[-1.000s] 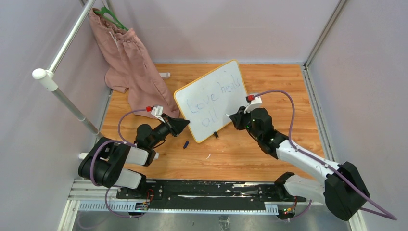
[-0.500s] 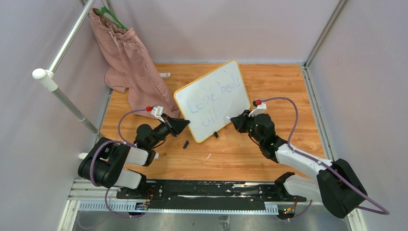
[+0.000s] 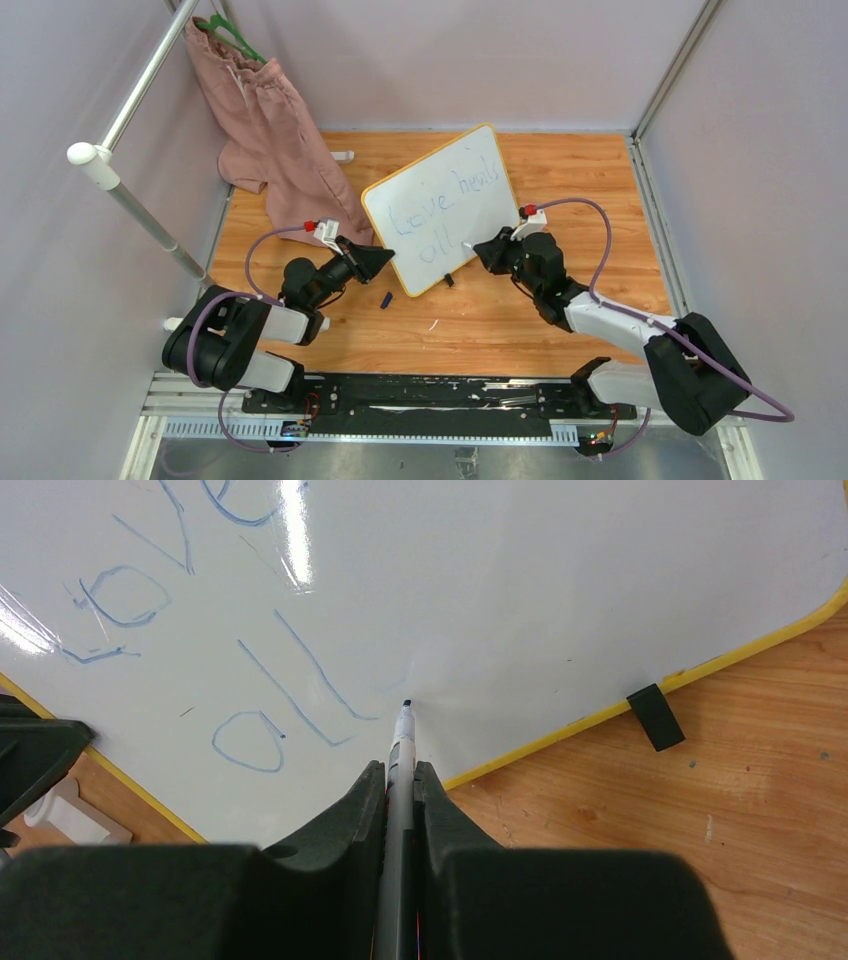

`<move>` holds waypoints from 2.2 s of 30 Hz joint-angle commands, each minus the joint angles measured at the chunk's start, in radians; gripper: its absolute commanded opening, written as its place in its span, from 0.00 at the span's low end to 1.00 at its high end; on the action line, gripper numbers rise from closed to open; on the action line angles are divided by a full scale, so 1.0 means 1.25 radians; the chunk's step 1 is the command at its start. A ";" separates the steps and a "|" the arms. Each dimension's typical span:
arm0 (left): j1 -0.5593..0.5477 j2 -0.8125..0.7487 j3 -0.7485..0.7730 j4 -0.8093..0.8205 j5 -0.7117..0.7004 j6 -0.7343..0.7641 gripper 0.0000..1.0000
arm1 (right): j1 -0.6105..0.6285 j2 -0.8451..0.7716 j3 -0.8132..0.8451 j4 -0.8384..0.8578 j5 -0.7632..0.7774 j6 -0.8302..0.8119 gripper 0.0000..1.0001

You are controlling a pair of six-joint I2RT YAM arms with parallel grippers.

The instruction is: Write a sentence on the whiteboard

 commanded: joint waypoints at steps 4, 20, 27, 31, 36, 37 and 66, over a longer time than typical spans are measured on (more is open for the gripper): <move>-0.007 -0.011 -0.003 0.033 0.012 0.004 0.00 | -0.013 0.020 0.037 0.045 -0.003 0.015 0.00; -0.007 -0.009 -0.004 0.036 0.012 0.001 0.00 | -0.013 0.053 0.043 0.033 -0.012 0.018 0.00; -0.007 -0.009 -0.003 0.036 0.013 0.002 0.00 | -0.013 0.065 0.049 0.026 -0.019 0.016 0.00; -0.007 -0.009 -0.003 0.037 0.012 0.002 0.00 | -0.013 0.068 0.051 0.022 -0.022 0.015 0.00; -0.007 -0.009 -0.004 0.036 0.012 0.002 0.00 | -0.013 0.065 0.046 0.016 -0.022 0.011 0.00; -0.007 -0.009 -0.004 0.036 0.012 0.001 0.00 | -0.013 0.063 0.045 0.014 -0.022 0.011 0.00; -0.007 -0.015 -0.004 0.028 0.010 0.003 0.00 | -0.022 -0.018 0.036 0.000 -0.009 0.001 0.00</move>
